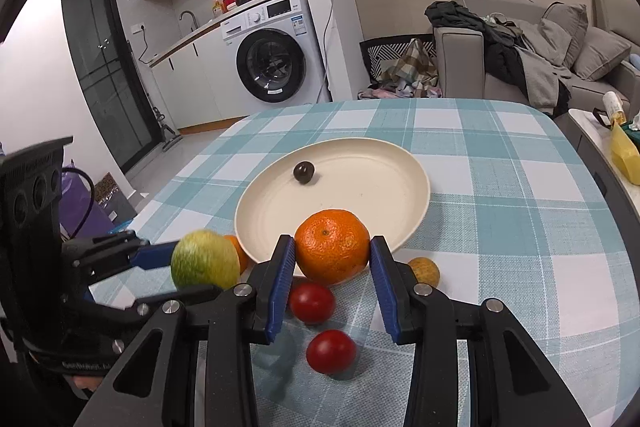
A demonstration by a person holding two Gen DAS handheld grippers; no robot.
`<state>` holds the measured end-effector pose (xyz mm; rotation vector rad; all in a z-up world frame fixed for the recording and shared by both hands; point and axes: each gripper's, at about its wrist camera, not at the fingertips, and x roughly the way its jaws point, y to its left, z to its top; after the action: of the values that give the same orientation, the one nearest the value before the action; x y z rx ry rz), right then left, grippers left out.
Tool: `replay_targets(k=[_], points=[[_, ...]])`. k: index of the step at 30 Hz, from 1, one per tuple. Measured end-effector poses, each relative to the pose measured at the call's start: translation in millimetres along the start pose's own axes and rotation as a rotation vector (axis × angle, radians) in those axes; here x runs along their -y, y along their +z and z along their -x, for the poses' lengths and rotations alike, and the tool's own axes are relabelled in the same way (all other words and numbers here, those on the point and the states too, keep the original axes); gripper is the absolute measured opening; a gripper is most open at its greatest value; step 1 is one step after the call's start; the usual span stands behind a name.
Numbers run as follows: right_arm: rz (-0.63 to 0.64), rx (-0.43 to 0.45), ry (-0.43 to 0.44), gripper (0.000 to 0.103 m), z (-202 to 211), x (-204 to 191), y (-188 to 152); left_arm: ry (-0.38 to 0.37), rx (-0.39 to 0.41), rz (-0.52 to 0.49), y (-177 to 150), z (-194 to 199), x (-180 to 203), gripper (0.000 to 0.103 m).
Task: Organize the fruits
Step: 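Grasp the green-skinned pomelo with the left gripper while the right gripper holds the tangerine, then carry the pomelo over the plate with the left gripper while the right gripper holds the tangerine, then lower the pomelo and tangerine into the plate and open both grippers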
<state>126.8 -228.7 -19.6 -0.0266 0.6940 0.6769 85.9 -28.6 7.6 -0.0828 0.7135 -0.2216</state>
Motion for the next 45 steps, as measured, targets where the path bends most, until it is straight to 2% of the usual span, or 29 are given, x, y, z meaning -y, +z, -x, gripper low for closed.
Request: replay_targets(k=[9, 19, 28, 34, 45], points=[[-0.018, -0.009, -0.007, 0.039, 1.8, -8.3, 5.7, 0.014, 0.055, 0.061, 25.7, 5.3, -24.0, 0.046], [-0.076, -0.031, -0.034, 0.039, -11.8, -9.6, 14.4, 0.044, 0.018, 0.049, 41.0, -20.4, -36.8, 0.046], [-0.117, -0.041, -0.07, 0.039, -24.1, -8.1, 31.3, 0.047, 0.004, 0.12, 38.2, -32.1, -56.8, 0.046], [-0.103, -0.049, -0.061, 0.039, -37.4, -11.6, 34.9, 0.068, 0.017, 0.153, 36.1, -32.9, -64.9, 0.046], [-0.052, -0.085, -0.07, 0.039, -55.5, -7.9, 32.2, 0.082, 0.005, 0.115, 28.7, -43.4, -49.8, 0.046]])
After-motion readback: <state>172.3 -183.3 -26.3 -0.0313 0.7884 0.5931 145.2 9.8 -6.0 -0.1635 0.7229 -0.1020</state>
